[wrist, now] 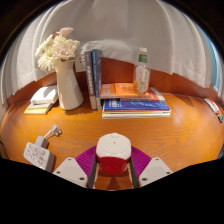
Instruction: Unplug charger
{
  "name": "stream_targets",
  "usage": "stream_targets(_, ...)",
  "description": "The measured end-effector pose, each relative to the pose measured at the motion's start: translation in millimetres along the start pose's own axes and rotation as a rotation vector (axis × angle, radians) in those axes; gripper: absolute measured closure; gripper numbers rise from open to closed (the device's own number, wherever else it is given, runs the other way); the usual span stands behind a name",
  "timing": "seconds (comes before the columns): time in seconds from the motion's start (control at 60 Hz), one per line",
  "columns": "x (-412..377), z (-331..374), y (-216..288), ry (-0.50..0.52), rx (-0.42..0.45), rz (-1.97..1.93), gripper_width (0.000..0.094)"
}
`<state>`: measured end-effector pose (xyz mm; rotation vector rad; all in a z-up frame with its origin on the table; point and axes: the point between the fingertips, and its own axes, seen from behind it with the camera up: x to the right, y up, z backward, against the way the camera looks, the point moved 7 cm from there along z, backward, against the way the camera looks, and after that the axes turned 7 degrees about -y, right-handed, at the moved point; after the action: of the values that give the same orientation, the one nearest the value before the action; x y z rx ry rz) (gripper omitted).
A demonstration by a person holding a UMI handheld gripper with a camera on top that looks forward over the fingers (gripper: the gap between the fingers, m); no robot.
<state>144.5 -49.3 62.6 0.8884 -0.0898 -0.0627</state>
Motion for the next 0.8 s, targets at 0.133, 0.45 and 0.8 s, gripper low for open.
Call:
stream_targets(0.133, -1, 5, 15, -0.027, 0.012, 0.002, 0.0243)
stream_targets(0.45, -4, 118, 93, -0.091, 0.213, -0.047, 0.0246)
stream_targets(0.8, -18, 257, 62, -0.164, 0.274, -0.075, 0.0246)
